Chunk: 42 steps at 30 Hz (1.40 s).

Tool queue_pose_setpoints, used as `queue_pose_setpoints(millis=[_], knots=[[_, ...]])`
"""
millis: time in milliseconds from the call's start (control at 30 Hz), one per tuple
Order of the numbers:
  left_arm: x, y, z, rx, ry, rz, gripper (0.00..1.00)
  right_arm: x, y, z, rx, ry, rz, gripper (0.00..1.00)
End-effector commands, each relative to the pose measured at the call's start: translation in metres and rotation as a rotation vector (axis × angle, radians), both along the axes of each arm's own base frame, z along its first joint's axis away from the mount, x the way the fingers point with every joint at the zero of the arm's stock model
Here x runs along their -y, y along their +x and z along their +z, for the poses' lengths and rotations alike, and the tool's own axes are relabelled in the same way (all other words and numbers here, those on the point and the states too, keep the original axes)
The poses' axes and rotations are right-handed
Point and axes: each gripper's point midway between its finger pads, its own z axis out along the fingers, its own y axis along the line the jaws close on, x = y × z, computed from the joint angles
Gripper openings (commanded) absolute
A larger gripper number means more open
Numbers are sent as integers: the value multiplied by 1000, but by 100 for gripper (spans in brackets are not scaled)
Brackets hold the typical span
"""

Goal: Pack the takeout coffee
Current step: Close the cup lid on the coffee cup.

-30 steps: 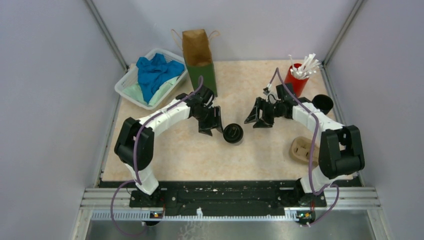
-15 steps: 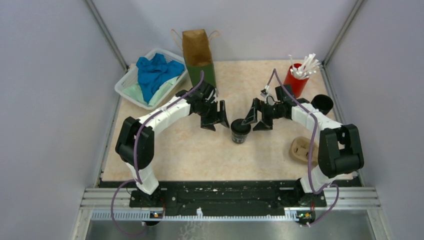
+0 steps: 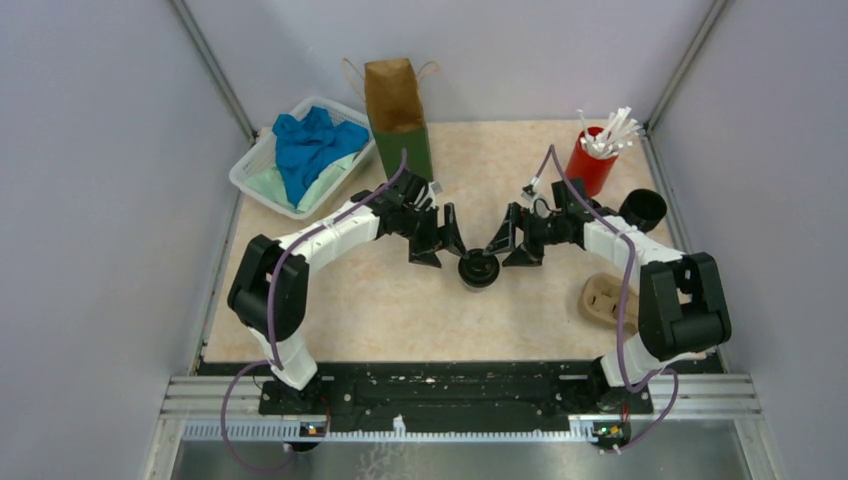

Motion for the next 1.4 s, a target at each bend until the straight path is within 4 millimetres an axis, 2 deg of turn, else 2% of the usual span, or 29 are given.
queue_pose_setpoints(millis=[0,200,367,433,833,1033,1367], knots=[[11,3,10,15,-83,-10,82,-7,-4,-2,-5,51,21,78],[17,0,4,-12,-120,-26,81,-6,-4,-9,-12,45,-1,78],[17,2,-3,-20,-103,-22,79,-5,-3,-20,-32,28,-13,69],[16,2,-6,-24,-94,-17,77,-6,-3,-21,-35,30,-15,68],[9,-7,-21,-49,-71,-17,73,-14,-16,-7,-17,88,40,86],[6,-10,-30,-52,-57,-14,72,-16,-25,-16,-26,71,63,89],[-2,-12,-51,-57,-8,-11,69,-21,-31,-17,-26,110,82,92]])
